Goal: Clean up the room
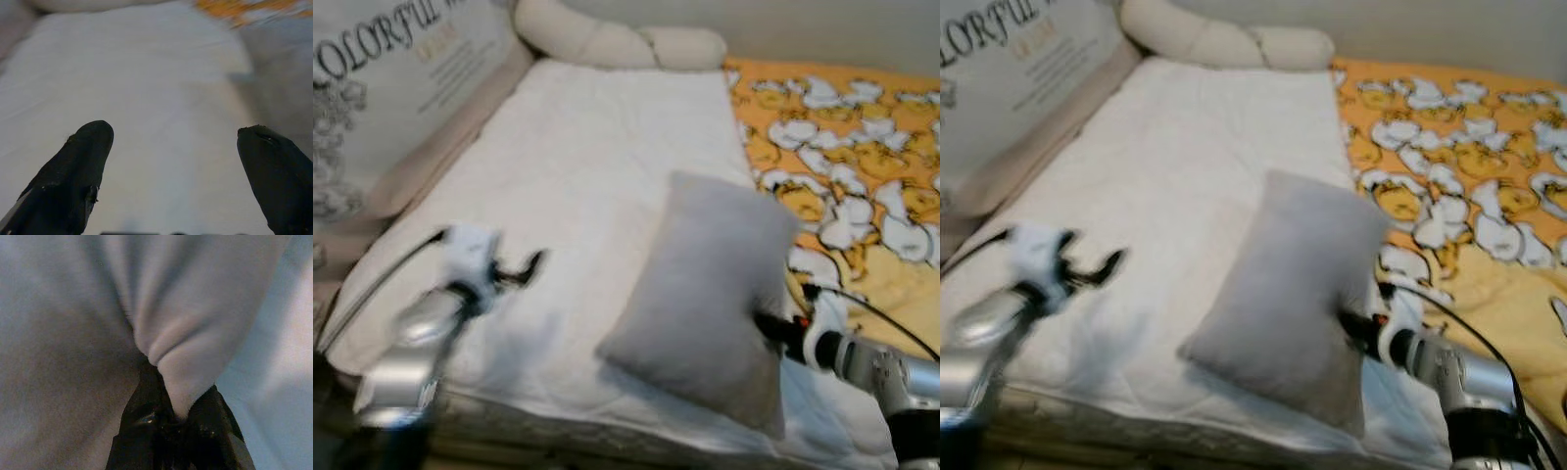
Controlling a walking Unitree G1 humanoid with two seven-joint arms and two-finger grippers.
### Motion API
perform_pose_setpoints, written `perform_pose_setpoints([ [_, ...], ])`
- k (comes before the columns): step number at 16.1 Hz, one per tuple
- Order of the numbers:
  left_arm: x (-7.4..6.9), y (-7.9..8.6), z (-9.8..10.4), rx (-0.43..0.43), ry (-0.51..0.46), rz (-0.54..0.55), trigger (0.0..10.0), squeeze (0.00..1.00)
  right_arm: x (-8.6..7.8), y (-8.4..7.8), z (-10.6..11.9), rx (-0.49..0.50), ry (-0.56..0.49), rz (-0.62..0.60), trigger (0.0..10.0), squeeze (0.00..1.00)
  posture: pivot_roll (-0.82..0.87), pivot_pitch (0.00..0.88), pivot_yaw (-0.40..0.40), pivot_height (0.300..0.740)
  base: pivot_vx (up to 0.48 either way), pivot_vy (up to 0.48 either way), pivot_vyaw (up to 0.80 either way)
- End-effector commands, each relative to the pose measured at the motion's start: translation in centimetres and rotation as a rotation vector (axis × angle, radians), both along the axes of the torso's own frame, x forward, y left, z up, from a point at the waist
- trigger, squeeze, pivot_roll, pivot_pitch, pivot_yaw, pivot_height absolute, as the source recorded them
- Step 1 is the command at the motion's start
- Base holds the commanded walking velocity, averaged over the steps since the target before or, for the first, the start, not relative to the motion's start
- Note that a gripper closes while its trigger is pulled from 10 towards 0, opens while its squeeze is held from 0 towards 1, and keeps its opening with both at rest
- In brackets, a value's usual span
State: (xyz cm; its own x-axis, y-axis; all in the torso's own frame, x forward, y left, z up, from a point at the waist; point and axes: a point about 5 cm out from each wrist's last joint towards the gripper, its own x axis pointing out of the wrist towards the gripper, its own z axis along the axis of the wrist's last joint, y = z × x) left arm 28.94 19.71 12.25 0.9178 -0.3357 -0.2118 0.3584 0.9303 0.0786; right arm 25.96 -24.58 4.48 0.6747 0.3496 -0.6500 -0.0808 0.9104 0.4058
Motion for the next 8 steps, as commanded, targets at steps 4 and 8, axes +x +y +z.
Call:
perform_pose_setpoints([
  [4,4.3,-5.3,-0.2,-0.263,0.037,-0.181,10.0,1.0,0.7,-0.5,-0.1,-0.093,-0.035,0.001,0.0,0.0,-0.06,0.0,-0.009,0.74,0.0,0.0,0.0],
  [8,6.5,-8.2,-1.1,-0.47,0.141,-0.226,10.0,1.0,1.1,0.6,0.0,-0.108,-0.068,0.043,0.0,0.0,-0.1,0.0,0.015,0.74,0.0,0.0,0.0],
])
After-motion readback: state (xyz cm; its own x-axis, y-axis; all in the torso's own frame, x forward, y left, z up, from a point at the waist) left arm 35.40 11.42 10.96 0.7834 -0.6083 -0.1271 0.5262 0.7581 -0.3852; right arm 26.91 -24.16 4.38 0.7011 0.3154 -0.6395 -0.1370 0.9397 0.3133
